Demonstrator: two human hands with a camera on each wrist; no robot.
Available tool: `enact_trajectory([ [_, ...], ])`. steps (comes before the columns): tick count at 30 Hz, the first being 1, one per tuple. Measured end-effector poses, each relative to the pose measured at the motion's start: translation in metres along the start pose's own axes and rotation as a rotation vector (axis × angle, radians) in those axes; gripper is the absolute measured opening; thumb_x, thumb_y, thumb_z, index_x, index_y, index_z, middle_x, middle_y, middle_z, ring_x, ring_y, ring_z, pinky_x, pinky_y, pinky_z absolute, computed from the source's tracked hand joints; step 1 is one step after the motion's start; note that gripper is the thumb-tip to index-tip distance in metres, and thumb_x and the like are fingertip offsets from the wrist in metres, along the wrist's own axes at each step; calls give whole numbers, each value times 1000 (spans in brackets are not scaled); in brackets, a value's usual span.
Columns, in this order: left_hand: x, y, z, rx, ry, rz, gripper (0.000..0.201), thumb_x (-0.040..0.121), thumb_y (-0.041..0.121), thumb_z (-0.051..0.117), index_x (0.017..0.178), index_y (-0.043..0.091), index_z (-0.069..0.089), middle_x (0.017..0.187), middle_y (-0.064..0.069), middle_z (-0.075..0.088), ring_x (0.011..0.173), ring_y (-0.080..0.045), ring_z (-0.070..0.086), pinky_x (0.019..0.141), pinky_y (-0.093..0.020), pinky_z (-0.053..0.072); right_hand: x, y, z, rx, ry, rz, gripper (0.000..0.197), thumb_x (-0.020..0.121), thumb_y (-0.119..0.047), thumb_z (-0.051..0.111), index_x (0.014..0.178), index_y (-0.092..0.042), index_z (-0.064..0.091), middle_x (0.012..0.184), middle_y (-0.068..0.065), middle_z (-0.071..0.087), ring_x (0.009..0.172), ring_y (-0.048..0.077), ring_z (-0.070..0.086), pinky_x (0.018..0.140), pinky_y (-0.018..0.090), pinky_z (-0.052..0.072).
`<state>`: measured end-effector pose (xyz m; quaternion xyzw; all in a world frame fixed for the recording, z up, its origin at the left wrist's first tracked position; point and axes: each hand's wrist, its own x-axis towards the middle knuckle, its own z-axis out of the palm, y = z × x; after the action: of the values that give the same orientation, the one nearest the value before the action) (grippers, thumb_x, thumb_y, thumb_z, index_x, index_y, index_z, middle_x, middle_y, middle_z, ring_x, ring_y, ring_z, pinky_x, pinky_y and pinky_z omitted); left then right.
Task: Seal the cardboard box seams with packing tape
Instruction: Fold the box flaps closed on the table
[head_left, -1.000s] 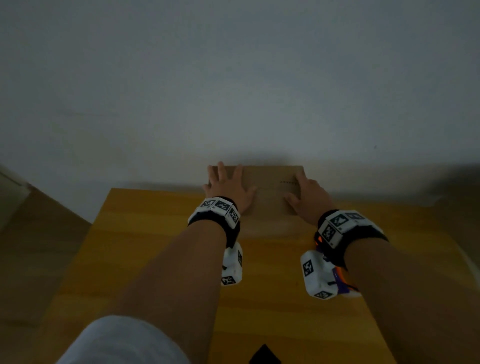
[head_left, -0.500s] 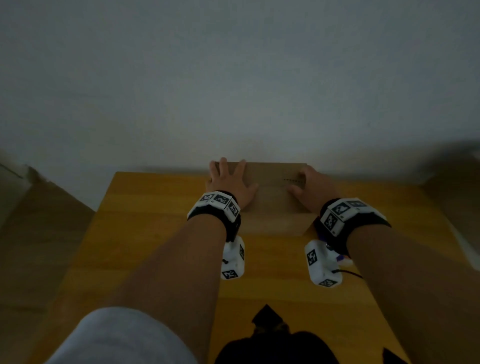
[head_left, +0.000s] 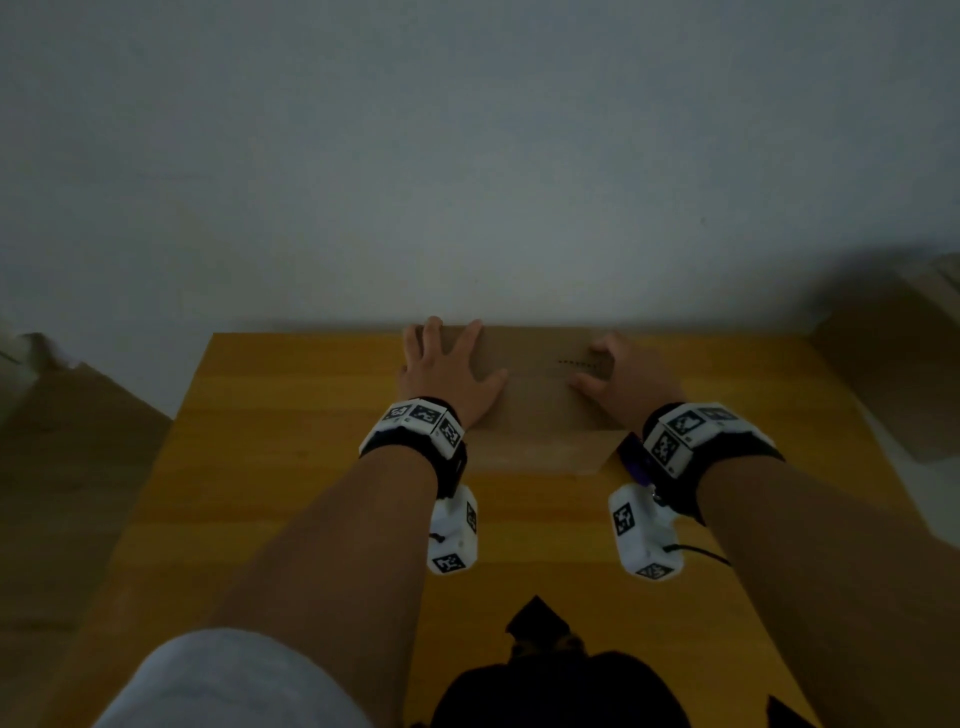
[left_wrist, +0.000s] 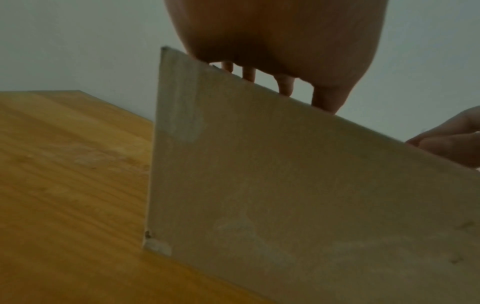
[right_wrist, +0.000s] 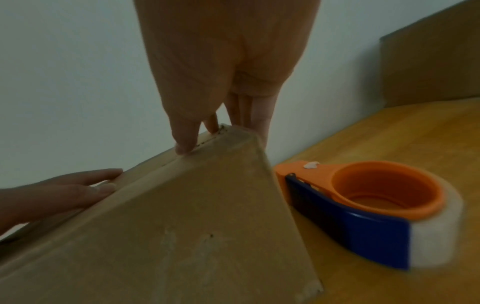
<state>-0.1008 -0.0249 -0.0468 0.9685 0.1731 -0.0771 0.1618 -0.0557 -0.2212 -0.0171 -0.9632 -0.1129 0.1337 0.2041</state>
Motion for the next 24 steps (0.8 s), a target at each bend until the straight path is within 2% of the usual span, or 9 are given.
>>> enact_trajectory([
  [3, -2, 1, 6, 19, 36, -8, 72, 86, 68, 37, 149, 45, 11, 161, -3, -3, 148, -34, -6, 116, -52, 17, -5, 15, 2, 30, 86, 7, 42, 98, -37, 43, 132, -13, 49, 118, 12, 65, 97, 29, 62, 77, 34, 48],
  [6, -4, 2, 11, 50, 64, -9, 71, 87, 68, 33, 149, 44, 9, 161, -3, -2, 148, -34, -5, 117, -51, 16, -6, 37, 8, -2, 141, 141, 37, 101, -30, 32, 124, -9, 53, 98, 14, 65, 82, 31, 59, 67, 32, 41],
  [8, -4, 3, 12, 59, 76, -11, 71, 87, 69, 32, 150, 43, 9, 162, -3, -2, 148, -34, -4, 117, -51, 16, -8, 48, 15, -53, 102, 230, 32, 101, -24, 34, 117, -6, 54, 90, 13, 61, 77, 30, 55, 66, 33, 40],
  [12, -5, 4, 14, 52, 102, -14, 71, 87, 68, 32, 150, 42, 11, 162, -3, 0, 148, -33, -4, 116, -52, 16, -12, 58, 33, -73, 28, 306, 28, 97, -20, 43, 118, -2, 52, 99, 20, 64, 81, 37, 58, 69, 40, 48],
  [15, -6, 4, 14, 34, 117, -12, 71, 87, 67, 34, 149, 42, 12, 161, -3, 0, 149, -32, -4, 116, -52, 15, -10, 66, 49, -81, -2, 351, 38, 93, -18, 51, 130, -10, 49, 67, 8, 52, 55, 25, 46, 50, 28, 35],
  [16, -6, 5, 15, 29, 122, -13, 71, 87, 67, 35, 149, 42, 13, 161, -3, 0, 149, -32, -5, 116, -52, 15, -10, 68, 53, -90, -20, 367, 37, 92, -19, 53, 128, -11, 51, 66, 6, 50, 54, 23, 45, 50, 26, 32],
  [19, -4, 4, 16, 16, 135, -20, 71, 86, 67, 36, 149, 42, 14, 161, -3, 2, 149, -32, -4, 115, -53, 17, -7, 73, 63, -82, -19, 410, 31, 89, -19, 58, 119, -11, 58, 83, 10, 60, 69, 28, 52, 63, 29, 38],
  [22, -3, 4, 18, 13, 148, -22, 71, 85, 67, 37, 148, 42, 15, 161, -2, 3, 149, -32, -4, 116, -52, 18, -7, 73, 68, -57, -78, 456, 34, 89, -16, 59, 122, -7, 56, 108, 14, 66, 94, 32, 64, 73, 33, 46],
  [24, -3, 4, 19, 9, 158, -22, 71, 85, 66, 37, 148, 41, 16, 161, -1, 4, 149, -31, -3, 116, -52, 18, -10, 73, 73, -74, -121, 496, 30, 90, -16, 59, 116, -1, 58, 110, 16, 65, 99, 32, 64, 80, 35, 49],
])
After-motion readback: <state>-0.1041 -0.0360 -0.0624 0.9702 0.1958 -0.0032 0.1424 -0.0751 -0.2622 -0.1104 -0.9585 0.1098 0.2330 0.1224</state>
